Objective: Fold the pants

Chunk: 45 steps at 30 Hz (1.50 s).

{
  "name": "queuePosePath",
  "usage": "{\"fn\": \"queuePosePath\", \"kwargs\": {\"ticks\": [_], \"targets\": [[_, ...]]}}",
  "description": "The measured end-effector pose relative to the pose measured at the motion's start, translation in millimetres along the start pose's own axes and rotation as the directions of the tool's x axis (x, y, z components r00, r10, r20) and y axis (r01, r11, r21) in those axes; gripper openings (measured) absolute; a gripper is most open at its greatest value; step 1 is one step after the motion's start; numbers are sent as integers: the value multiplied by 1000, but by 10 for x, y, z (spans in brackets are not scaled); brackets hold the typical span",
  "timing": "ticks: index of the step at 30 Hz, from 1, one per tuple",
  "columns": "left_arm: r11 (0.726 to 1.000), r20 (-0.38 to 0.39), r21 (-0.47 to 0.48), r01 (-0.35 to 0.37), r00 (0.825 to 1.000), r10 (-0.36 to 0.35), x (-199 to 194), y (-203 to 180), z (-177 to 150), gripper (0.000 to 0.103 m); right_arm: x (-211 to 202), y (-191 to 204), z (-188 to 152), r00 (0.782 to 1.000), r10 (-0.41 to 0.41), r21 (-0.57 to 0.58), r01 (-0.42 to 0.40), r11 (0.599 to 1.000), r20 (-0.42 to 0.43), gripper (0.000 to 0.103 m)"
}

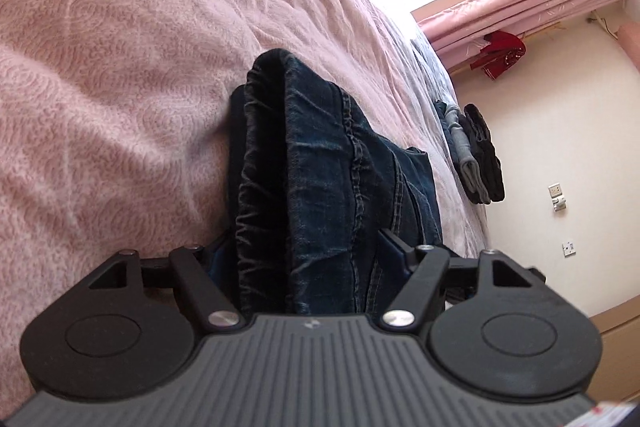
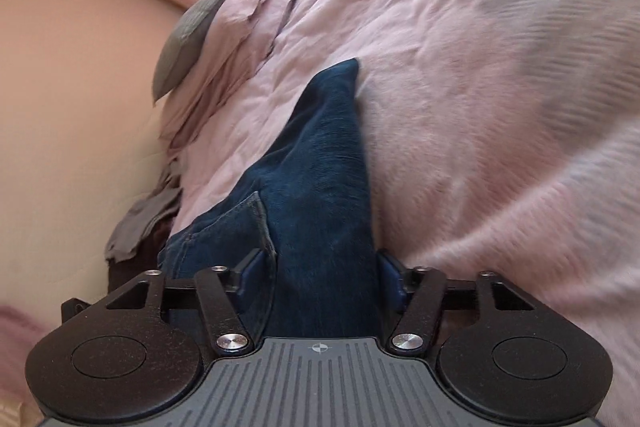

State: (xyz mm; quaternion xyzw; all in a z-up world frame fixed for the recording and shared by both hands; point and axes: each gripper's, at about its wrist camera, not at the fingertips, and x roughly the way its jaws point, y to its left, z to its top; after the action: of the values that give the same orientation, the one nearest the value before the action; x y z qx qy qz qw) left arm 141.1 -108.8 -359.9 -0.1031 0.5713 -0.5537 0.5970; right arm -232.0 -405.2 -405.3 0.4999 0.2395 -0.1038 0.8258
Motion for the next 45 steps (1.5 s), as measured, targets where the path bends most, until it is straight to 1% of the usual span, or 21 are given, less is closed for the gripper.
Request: {"fn": "queuePosePath", "kwargs": {"ticks": [1,3,5,6,8,10,12,14,17,20,24,26,27,29,32,34,35,39,42,45], "targets": [[1000,3,17,-14,1000,14,16,-21,-16,58,35,-15,31,1000,9,-8,-9,1000,-10,48],[999,17,39,-28,999,27,42,-54,-36,55,55,-69,70,999,35,-12,-35,999,-29,43],[999,32,38,-31,999,30,49,-67,-46,46,49,-120,87,997,62,-16,-62,998,-44,39],[998,42,40,-37,998,36,49,-88,-58,44,40,-128,90,996,69,-23,-70,997,-49,36],[996,62,60,-63,996,59,33,-177,-101,38,-2,-124,94,996,71,-16,-72,997,-56,32],[994,78,54,-99,992,95,6,-304,-126,35,-83,-60,120,996,62,-19,-63,998,-58,26],[988,80,57,-141,987,136,-8,-501,-117,32,-201,48,154,997,43,5,-43,999,-61,23],[984,55,70,-162,986,158,-26,-738,-67,30,-381,189,222,998,2,24,-1,1000,-64,22],[983,4,69,-172,985,172,-13,-1110,22,29,-777,393,392,997,-47,48,50,998,-62,21],[988,-37,66,-140,989,143,24,-1535,87,29,-1272,619,632,993,-108,59,110,992,-45,21],[994,-105,81,-80,991,88,192,-2201,178,29,-1971,836,945,982,-189,105,188,977,6,21],[993,-132,112,-45,989,60,344,-2583,230,29,-2277,929,1126,974,-222,126,215,968,48,21],[990,-145,138,-32,988,52,429,-2770,252,29,-2420,940,1189,970,-234,133,224,965,66,21],[987,-160,160,4,987,22,613,-3090,309,29,-2692,958,1365,961,-253,139,237,961,113,21],[977,-177,208,46,984,-9,959,-3566,369,29,-3085,854,1644,948,-273,147,251,957,161,21],[972,-183,228,63,983,-20,1220,-3862,400,29,-3315,718,1873,944,-277,149,252,956,179,21],[970,-184,233,69,983,-26,1354,-4003,416,29,-3473,616,2034,944,-274,146,249,957,186,21],[967,-159,245,68,987,-30,1954,-4587,425,29,-3874,176,2719,950,-251,110,234,966,188,21],[976,-130,214,51,991,-23,2461,-4983,435,29,-4143,-157,3303,954,-243,81,232,969,174,21],[975,-96,222,28,995,-7,2978,-5465,478,29,-4394,-455,3907,958,-231,36,229,973,172,21]]}}
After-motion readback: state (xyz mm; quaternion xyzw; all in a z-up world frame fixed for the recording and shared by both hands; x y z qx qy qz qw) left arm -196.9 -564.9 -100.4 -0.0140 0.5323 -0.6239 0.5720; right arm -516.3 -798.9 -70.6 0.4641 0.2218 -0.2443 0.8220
